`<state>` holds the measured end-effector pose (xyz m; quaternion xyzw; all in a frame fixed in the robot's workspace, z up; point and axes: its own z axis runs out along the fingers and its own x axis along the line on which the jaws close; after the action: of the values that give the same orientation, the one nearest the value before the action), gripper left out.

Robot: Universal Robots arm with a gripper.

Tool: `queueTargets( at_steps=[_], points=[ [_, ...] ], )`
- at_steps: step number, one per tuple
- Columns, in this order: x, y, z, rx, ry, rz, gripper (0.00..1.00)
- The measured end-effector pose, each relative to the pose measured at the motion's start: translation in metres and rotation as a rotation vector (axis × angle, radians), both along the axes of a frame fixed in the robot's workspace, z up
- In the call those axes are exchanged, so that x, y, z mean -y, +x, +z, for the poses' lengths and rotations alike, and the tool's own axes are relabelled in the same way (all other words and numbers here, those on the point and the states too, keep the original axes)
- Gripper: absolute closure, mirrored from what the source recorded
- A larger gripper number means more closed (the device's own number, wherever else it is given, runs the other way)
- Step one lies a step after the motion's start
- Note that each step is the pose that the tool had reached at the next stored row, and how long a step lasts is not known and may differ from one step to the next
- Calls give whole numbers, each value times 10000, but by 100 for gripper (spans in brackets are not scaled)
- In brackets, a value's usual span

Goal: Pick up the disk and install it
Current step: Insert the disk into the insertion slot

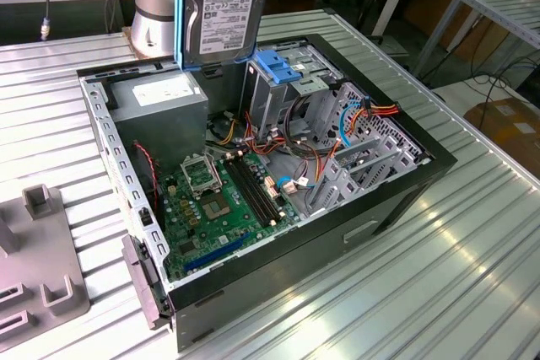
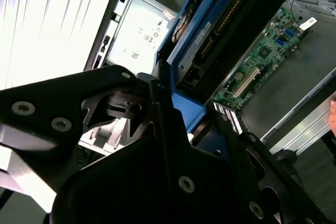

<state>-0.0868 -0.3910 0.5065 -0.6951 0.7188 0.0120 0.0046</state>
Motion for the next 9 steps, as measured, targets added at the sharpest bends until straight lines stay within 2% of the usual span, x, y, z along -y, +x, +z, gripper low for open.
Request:
queueTargets(
  at_steps=[2,9],
  points=[
    [53,0,0,1,1,-1,63],
    [122,1,-1,0,1,-1,63]
  ],
)
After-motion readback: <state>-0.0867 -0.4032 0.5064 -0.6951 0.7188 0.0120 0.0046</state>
